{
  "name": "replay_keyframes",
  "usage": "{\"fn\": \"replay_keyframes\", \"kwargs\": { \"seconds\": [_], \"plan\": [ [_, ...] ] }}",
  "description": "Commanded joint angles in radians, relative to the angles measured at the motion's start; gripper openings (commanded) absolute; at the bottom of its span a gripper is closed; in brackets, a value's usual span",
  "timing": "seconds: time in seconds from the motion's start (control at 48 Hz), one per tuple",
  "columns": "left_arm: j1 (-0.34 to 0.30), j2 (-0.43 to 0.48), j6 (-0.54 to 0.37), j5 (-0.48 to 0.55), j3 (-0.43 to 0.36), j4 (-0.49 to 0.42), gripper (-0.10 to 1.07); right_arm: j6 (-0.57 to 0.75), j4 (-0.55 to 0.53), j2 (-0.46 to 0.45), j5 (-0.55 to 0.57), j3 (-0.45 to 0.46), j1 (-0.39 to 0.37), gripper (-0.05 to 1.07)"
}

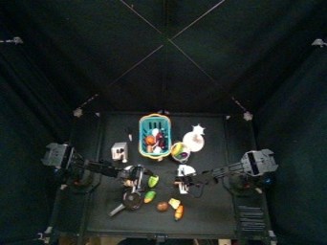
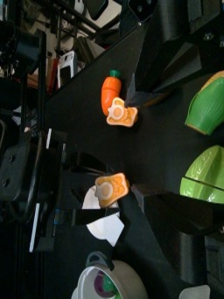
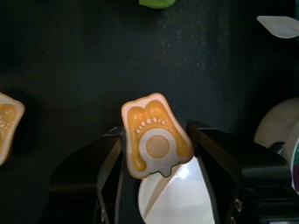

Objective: Place squash half into basket

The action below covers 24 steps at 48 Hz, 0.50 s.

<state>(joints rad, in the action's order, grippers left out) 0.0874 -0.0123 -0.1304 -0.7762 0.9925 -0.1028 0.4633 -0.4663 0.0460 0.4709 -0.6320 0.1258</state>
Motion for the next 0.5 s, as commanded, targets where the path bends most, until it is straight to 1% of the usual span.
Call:
{"fn": "replay_keyframes", "kwargs": {
  "seconds": [0.0, 0.333, 0.396, 0.479],
  "plan": [
    [-0.002, -0.003, 0.000, -0.009, -0.011, 0.003, 1.02, 0.000, -0.002, -0.048, 0.025, 0.021, 0.002, 0.66],
    [-0.003, -0.003, 0.002, -0.009, -0.011, 0.003, 1.02, 0.005, -0.049, -0.193, 0.130, -0.005, 0.000, 0.66],
    [-0.003, -0.003, 0.002, -0.009, -0.012, 0.003, 1.02, 0.005, -0.064, -0.215, 0.146, -0.015, -0.009, 0.66],
    [-0.002, -0.002, 0.002, -0.009, -0.014, 0.003, 1.02, 0.008, -0.095, -0.236, 0.149, -0.037, -0.046, 0.66]
  ]
}}
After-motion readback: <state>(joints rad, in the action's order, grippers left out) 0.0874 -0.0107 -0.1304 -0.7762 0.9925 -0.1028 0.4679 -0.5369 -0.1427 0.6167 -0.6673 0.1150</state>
